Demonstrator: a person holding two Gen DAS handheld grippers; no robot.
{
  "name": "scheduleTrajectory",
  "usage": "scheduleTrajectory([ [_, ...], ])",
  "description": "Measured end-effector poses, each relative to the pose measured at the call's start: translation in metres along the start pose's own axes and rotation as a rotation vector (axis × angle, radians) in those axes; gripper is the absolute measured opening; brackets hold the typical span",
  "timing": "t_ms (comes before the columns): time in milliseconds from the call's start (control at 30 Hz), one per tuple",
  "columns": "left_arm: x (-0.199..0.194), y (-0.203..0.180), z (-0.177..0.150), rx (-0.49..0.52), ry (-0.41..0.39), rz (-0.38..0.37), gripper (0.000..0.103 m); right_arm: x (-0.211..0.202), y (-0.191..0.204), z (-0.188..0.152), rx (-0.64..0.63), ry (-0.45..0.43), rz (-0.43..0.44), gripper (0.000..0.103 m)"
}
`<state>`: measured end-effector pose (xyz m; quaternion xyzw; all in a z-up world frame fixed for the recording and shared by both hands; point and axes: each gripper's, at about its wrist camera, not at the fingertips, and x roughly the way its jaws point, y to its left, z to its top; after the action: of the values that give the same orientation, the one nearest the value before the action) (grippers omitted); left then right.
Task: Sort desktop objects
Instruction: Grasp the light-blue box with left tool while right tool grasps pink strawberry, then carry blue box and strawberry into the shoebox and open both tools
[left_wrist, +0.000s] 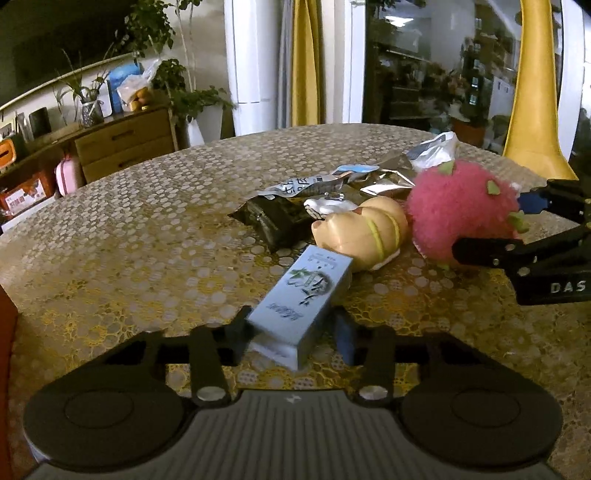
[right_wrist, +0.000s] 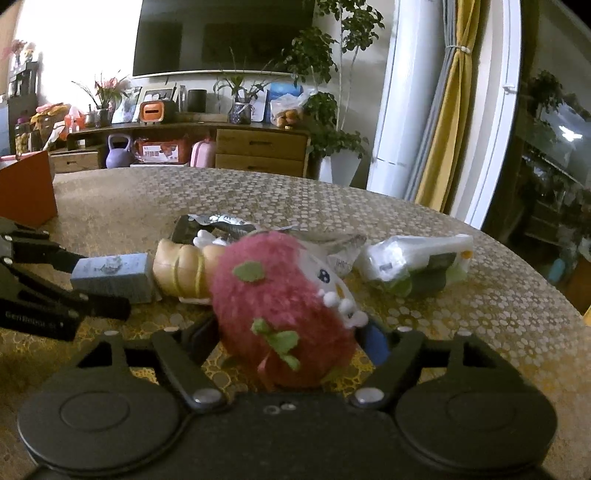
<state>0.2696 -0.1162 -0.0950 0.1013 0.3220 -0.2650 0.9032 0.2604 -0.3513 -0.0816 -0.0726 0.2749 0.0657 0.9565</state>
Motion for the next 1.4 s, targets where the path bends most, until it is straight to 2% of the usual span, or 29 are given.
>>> scheduleTrajectory([
  [267, -0.014, -0.009, -0.002, -0.009, -0.019, 0.016, 0.034, 0.0, 0.003, 0.003, -0.018, 0.007, -0.028, 0.103],
  [433, -0.026, -0.015, -0.003, -0.027, -0.036, 0.026, 0.031, -0.008, 0.002, 0.003, -0.008, 0.016, -0.014, 0.103],
  [733, -0.067, -0.024, -0.014, -0.06, -0.093, 0.022, 0.029, -0.045, 0.001, 0.0, 0.009, 0.002, 0.031, 0.103],
  [900, -0.105, -0.025, -0.02, -0.074, -0.165, 0.043, 0.029, -0.068, 0.011, 0.003, -0.008, -0.014, 0.061, 0.103],
  [1167, -0.186, -0.006, -0.014, -0.092, -0.317, 0.112, 0.029, -0.103, 0.038, 0.043, -0.057, -0.111, 0.152, 0.103],
  [1400, -0.249, 0.037, -0.016, -0.091, -0.4, 0.215, 0.029, -0.118, 0.077, 0.098, -0.077, -0.194, 0.295, 0.103],
])
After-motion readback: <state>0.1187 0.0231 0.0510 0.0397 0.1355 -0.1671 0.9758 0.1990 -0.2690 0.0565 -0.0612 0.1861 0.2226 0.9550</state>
